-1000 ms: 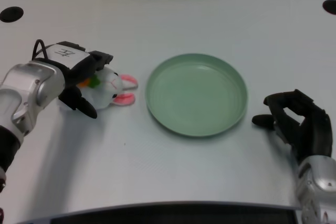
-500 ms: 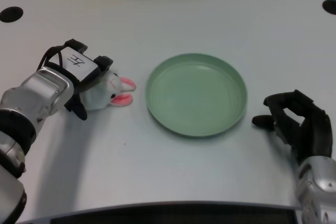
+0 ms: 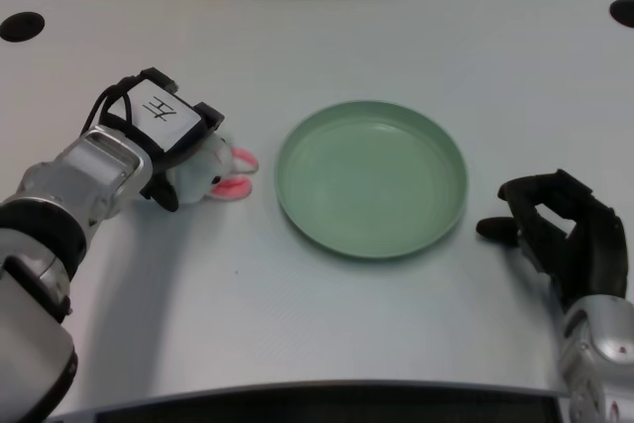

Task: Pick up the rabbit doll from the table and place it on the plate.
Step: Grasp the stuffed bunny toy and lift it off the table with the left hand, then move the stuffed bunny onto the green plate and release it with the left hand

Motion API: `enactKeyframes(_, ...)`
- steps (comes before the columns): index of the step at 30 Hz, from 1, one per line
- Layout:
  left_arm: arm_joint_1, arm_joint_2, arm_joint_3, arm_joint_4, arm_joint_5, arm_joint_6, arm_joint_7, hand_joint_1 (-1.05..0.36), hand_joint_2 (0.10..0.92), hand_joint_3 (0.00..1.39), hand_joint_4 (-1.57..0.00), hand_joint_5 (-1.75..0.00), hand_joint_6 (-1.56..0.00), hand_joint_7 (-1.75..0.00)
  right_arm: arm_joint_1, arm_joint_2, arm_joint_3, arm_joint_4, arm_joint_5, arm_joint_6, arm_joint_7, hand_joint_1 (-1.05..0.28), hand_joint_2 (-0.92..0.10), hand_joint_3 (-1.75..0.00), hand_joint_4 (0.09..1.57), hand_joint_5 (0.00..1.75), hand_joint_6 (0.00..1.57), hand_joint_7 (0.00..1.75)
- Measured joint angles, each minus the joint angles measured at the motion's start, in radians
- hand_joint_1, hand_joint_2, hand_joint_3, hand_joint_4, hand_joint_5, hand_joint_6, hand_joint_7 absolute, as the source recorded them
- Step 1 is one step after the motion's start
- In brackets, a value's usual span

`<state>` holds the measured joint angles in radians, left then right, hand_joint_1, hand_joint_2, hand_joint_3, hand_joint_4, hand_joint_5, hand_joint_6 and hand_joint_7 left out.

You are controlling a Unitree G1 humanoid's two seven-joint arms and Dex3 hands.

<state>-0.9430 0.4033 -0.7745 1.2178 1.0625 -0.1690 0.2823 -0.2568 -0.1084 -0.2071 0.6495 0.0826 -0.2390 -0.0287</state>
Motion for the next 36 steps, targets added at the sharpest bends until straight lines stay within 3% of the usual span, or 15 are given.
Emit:
enactKeyframes(3,-0.001,-0.015,0.023,0.018,-0.038,-0.013,0.003,-0.58,0.777,0.01,-0.55,-0.66,-0.82,-0.07,0.0,0.001,0.0,-0.001,0.001,-0.002,0.001,-0.75,-0.92,-0.16,0.86,0.89,0.79,1.23)
enactKeyframes(5,-0.004,-0.019,0.03,0.029,-0.052,-0.014,0.003,-0.56,0.785,0.01,-0.55,-0.71,-0.87,-0.08,0.001,0.002,0.0,-0.002,0.001,-0.002,0.002,-0.75,-0.92,-0.16,0.86,0.89,0.79,1.23)
enactKeyframes(7,-0.007,-0.024,0.038,0.041,-0.072,-0.014,-0.002,-0.4,0.781,0.0,-0.66,-1.12,-0.97,-0.29,0.002,0.002,-0.001,-0.003,0.003,-0.002,0.004,-0.75,-0.92,-0.16,0.87,0.89,0.79,1.22)
enactKeyframes(8,-0.009,-0.027,0.041,0.047,-0.08,-0.012,-0.005,-0.38,0.778,0.0,-0.68,-1.22,-0.93,-0.44,0.003,0.002,-0.001,-0.003,0.003,-0.002,0.006,-0.75,-0.92,-0.16,0.87,0.89,0.79,1.22)
enactKeyframes(9,-0.01,-0.03,0.042,0.053,-0.087,-0.009,-0.01,-0.34,0.773,0.0,-0.77,-1.34,-0.87,-0.46,0.004,0.002,-0.001,-0.003,0.003,-0.002,0.007,-0.75,-0.92,-0.16,0.87,0.89,0.79,1.22)
enactKeyframes(13,-0.013,-0.032,0.04,0.069,-0.094,-0.003,-0.01,-0.23,0.764,0.0,-0.83,-1.68,-1.05,-0.44,0.009,0.002,-0.002,-0.004,0.003,-0.002,0.009,-0.76,-0.92,-0.16,0.86,0.9,0.8,1.22)
enactKeyframes(21,-0.013,-0.022,0.06,0.082,-0.143,-0.017,-0.019,-0.14,0.828,0.03,-0.79,-1.75,-1.08,-0.46,0.013,0.002,-0.002,-0.007,0.003,-0.007,0.011,-0.76,-0.92,-0.16,0.85,0.9,0.8,1.22)
enactKeyframes(22,-0.013,-0.022,0.065,0.082,-0.151,-0.017,-0.024,-0.15,0.842,0.02,-0.75,-1.62,-1.04,-0.49,0.013,0.002,-0.002,-0.007,0.003,-0.007,0.011,-0.76,-0.92,-0.16,0.85,0.9,0.8,1.22)
enactKeyframes(24,-0.013,-0.02,0.084,0.082,-0.175,-0.017,-0.04,-0.15,0.859,0.01,-0.73,-1.53,-0.95,-0.65,0.013,0.002,-0.002,-0.007,0.003,-0.007,0.011,-0.76,-0.92,-0.16,0.85,0.9,0.8,1.22)
enactKeyframes(26,-0.012,-0.015,0.109,0.081,-0.201,-0.024,-0.044,-0.15,0.876,0.0,-0.68,-1.68,-0.83,-0.96,0.013,0.002,-0.003,-0.006,0.003,-0.007,0.011,-0.75,-0.92,-0.16,0.85,0.9,0.79,1.22)
enactKeyframes(28,-0.012,-0.009,0.125,0.077,-0.216,-0.035,-0.044,-0.15,0.882,0.0,-0.67,-1.71,-0.79,-1.06,0.013,0.002,-0.003,-0.006,0.003,-0.007,0.011,-0.75,-0.92,-0.16,0.85,0.9,0.79,1.22)
enactKeyframes(29,-0.011,-0.008,0.139,0.075,-0.231,-0.041,-0.044,-0.14,0.899,0.05,-0.72,-1.73,-0.65,-1.44,0.013,0.002,-0.003,-0.006,0.003,-0.007,0.011,-0.75,-0.92,-0.16,0.86,0.9,0.79,1.22)
enactKeyframes(31,-0.008,-0.007,0.189,0.061,-0.284,-0.07,-0.046,-0.12,0.916,0.07,-0.74,-1.74,-0.56,-1.68,0.013,0.002,-0.002,-0.006,0.002,-0.007,0.008,-0.75,-0.92,-0.17,0.85,0.9,0.78,1.22)
enactKeyframes(36,-0.015,0.012,0.285,0.002,-0.389,-0.108,-0.118,-0.08,0.901,0.06,-0.77,-1.75,-0.56,-1.74,0.013,0.001,-0.001,-0.006,0.001,-0.007,0.008,-0.75,-0.92,-0.16,0.86,0.9,0.78,1.22)
